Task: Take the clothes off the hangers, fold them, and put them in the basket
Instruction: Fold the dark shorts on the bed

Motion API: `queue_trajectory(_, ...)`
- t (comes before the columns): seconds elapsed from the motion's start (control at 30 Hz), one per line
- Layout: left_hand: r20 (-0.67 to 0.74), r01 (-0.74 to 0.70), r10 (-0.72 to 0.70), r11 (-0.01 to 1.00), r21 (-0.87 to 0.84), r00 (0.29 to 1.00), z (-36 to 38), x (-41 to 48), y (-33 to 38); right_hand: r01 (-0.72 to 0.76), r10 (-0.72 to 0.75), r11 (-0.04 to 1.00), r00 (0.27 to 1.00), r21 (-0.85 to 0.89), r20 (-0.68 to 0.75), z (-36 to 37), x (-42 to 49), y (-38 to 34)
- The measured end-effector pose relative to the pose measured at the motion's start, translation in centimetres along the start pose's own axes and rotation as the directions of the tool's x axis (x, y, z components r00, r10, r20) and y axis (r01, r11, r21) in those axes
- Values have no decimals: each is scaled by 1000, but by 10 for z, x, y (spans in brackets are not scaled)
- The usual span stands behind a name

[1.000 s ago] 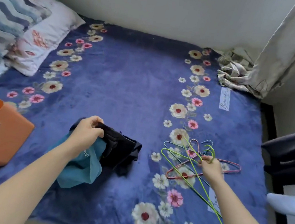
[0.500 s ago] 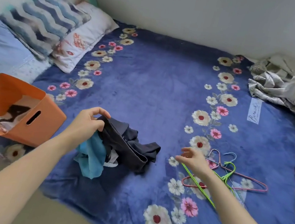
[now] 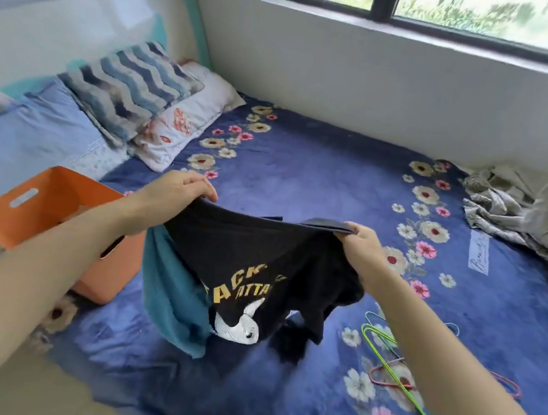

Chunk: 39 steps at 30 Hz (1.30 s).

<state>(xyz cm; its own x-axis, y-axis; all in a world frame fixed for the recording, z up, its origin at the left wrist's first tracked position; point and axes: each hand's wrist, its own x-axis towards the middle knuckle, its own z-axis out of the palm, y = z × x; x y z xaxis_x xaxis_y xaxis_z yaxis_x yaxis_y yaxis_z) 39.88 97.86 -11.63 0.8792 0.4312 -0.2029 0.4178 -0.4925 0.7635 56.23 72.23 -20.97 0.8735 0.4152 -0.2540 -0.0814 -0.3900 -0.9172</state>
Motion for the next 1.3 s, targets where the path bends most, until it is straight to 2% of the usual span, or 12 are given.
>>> queue_trajectory(0.2, 563, -80, -52, 975, 207, 825, -106, 23, 17, 143, -133, 986, 985, -91, 106, -30, -51, -138)
queue_trajectory(0.3, 379, -200, -76, 746, 635, 922, -147, 53, 38, 166, -38, 864, 963, -476, 266, -34, -71, -191)
queue_trajectory(0.4, 252, -196, 13, 668, 718, 968, -159, 71, 64, 61, 57, 615, 991, -786, 121, -39, -56, -216)
queue_trajectory(0.57, 109, -232, 215, 705, 670, 970, -161, 131, 69, -130, -179, 475, 954, -870, -240, -63, -1, -193)
queue_trajectory(0.77, -108, -192, 437, 587, 786, 893, -99, 205, 47, -287, -246, 300, 898, -910, -364, -68, 61, -140)
queue_trajectory(0.87, -274, -153, 402, 761, 631, 874, -90, 236, 57, -365, -329, 213, 847, -906, -418, -88, 81, -139)
queue_trajectory(0.97, -353, -121, 97, 992, -46, 931, -87, 256, 78, -396, -388, 410, 739, -822, -550, -107, 95, -152)
queue_trajectory(1.07, -212, -113, -100, 591, -799, 972, -76, 256, 104, -256, -118, 879, 699, -401, -705, -110, 112, -166)
queue_trajectory(1.13, -298, -229, -21, 589, -775, 954, -67, 257, 102, -42, 209, 964, 725, 261, -657, -107, 122, -170)
queue_trajectory(1.2, -468, -426, 159, 721, -546, 869, -57, 257, 84, 167, 328, 770, 724, 616, -607, -105, 122, -156)
queue_trajectory(1.23, -529, -501, 238, 748, -435, 814, -50, 253, 73, 239, 286, 752, 721, 615, -631, -101, 121, -144)
queue_trajectory(1.3, -596, -590, 343, 756, -284, 726, -39, 246, 41, 200, -21, 972, 599, 124, -800, -90, 114, -107)
